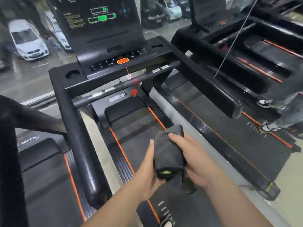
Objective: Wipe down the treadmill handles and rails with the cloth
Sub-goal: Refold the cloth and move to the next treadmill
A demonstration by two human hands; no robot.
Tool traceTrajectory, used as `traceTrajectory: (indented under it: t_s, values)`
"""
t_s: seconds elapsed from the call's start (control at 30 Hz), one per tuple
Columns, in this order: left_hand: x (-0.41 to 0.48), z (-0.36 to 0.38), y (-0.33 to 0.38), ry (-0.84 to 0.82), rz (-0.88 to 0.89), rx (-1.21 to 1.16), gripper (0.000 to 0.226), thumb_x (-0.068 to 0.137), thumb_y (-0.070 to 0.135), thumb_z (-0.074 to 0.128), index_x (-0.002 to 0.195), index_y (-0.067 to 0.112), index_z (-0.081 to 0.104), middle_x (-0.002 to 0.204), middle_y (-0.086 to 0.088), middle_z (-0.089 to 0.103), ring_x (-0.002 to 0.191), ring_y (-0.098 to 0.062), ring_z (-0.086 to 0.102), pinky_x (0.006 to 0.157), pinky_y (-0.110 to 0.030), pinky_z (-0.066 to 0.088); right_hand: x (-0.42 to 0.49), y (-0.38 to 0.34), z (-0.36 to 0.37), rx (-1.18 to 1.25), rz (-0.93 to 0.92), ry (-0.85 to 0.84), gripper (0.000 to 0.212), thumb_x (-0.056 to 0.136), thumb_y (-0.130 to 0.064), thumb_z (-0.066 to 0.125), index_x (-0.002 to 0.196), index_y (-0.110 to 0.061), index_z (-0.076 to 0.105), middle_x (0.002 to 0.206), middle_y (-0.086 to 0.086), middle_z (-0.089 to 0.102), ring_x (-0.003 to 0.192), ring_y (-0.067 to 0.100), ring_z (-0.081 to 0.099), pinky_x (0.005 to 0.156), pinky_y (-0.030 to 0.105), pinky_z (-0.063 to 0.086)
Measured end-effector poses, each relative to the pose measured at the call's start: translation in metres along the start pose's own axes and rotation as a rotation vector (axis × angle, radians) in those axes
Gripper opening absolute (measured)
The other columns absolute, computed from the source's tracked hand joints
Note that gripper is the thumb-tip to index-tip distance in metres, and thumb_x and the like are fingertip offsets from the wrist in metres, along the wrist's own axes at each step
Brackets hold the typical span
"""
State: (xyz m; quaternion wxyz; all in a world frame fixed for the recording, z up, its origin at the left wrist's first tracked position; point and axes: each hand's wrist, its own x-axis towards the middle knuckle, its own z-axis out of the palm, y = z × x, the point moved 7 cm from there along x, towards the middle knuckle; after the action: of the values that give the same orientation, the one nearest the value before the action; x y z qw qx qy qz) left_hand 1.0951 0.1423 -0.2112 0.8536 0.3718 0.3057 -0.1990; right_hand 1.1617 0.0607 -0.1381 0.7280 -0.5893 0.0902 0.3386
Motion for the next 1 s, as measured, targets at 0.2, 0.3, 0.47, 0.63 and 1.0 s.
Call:
traceTrajectory:
  t_s: [0.2, 0.3, 0.47, 0.63, 1.0]
  values:
    - [0.029, 0.007, 0.041, -0.022, 0.068, -0.308, 0.091, 0.086, 0.086, 0.045, 0.141, 0.016, 0.064, 0.146, -0.014, 0.06, 0.137, -0.033, 0.055, 0.124, -0.052, 0.029, 0.059, -0.037, 0.001, -0.075, 0.078, -0.203, 0.025, 0.105, -0.022, 0.055, 0.122, -0.012, 0.07, 0.115, 0.011, 0.076, 0.108, 0.024, 0.074, 0.085, 0.037, 0.058]
    - [0.054, 0.0, 0.074, 0.054, 0.127, -0.334, 0.058, 0.098, 0.053, 0.057, 0.134, 0.008, 0.069, 0.139, -0.018, 0.064, 0.131, -0.035, 0.06, 0.12, -0.05, 0.037, 0.107, -0.047, 0.0, -0.188, 0.078, -0.191, 0.026, 0.103, -0.024, 0.058, 0.12, -0.007, 0.067, 0.113, 0.015, 0.076, 0.106, 0.029, 0.074, 0.086, 0.043, 0.062]
    - [0.132, -0.007, 0.14, 0.137, 0.175, -0.261, 0.035, 0.097, 0.017, 0.062, 0.127, 0.003, 0.071, 0.125, -0.019, 0.072, 0.117, -0.036, 0.069, 0.11, -0.051, 0.047, 0.199, -0.092, -0.024, -0.483, -0.059, 0.054, 0.035, 0.09, -0.033, 0.071, 0.093, -0.001, 0.056, 0.087, 0.008, 0.066, 0.074, 0.014, 0.066, 0.071, 0.031, 0.057]
    - [0.216, 0.001, 0.226, 0.188, 0.207, -0.224, 0.038, 0.092, 0.022, 0.069, 0.127, 0.008, 0.071, 0.12, -0.016, 0.075, 0.114, -0.034, 0.071, 0.111, -0.052, 0.047, 0.295, -0.167, -0.041, -0.762, -0.25, 0.256, 0.022, 0.09, -0.033, 0.07, 0.108, -0.026, 0.061, 0.091, -0.002, 0.069, 0.09, 0.01, 0.066, 0.085, 0.03, 0.05]
    - [0.259, -0.07, 0.38, 0.513, 0.39, -0.299, 0.043, 0.082, 0.024, 0.08, 0.121, 0.006, 0.074, 0.113, -0.02, 0.076, 0.106, -0.039, 0.073, 0.099, -0.054, 0.055, 0.466, -0.216, 0.114, -0.925, -0.322, -0.308, 0.005, 0.094, -0.026, 0.069, 0.096, -0.023, 0.073, 0.092, -0.008, 0.074, 0.084, 0.004, 0.067, 0.072, 0.009, 0.047]
